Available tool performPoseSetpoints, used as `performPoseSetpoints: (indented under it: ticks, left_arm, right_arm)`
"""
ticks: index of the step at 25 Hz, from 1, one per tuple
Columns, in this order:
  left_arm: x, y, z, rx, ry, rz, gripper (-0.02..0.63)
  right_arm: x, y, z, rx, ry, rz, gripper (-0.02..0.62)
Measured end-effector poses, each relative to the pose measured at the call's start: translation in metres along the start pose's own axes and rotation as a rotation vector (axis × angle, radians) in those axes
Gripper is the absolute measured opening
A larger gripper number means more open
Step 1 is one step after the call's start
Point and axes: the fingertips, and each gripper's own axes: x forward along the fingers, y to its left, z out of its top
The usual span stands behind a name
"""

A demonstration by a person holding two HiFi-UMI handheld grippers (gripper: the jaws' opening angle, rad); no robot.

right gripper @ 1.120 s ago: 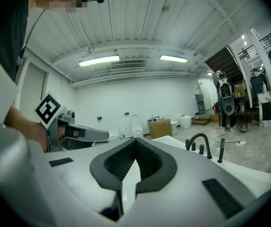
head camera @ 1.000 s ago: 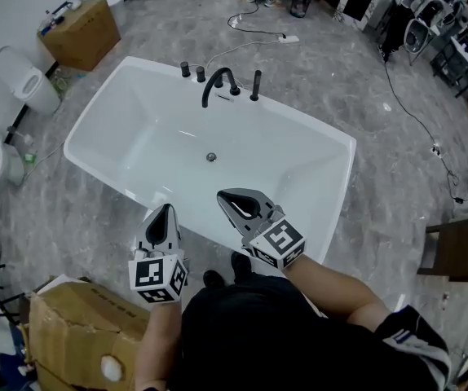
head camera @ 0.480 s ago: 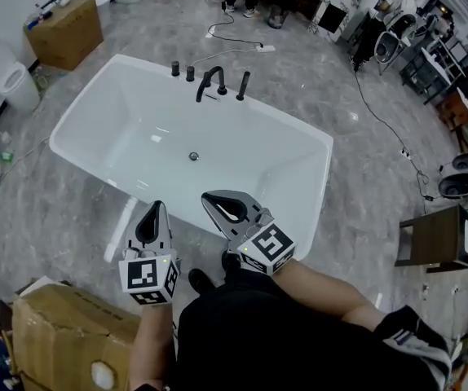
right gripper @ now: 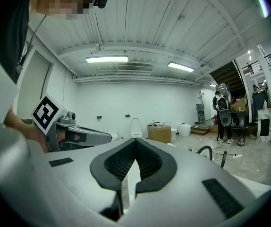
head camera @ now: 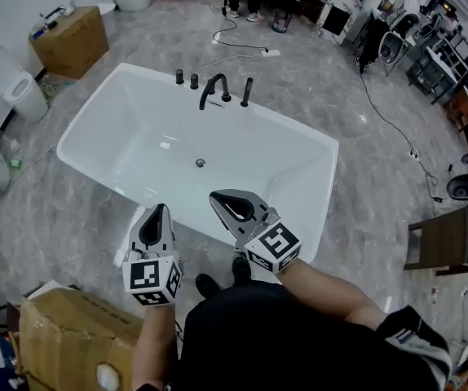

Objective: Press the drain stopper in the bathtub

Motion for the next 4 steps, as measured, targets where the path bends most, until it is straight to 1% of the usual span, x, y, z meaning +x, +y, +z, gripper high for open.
performPoseSetpoints:
  ticks: [4]
  left_arm:
    - [0.017, -0.012, 0.004, -0.001, -0.003, 0.000, 0.009]
  right_arm:
    - [-0.009, -0.022, -0.006, -0.003, 0.009, -0.003, 0.011]
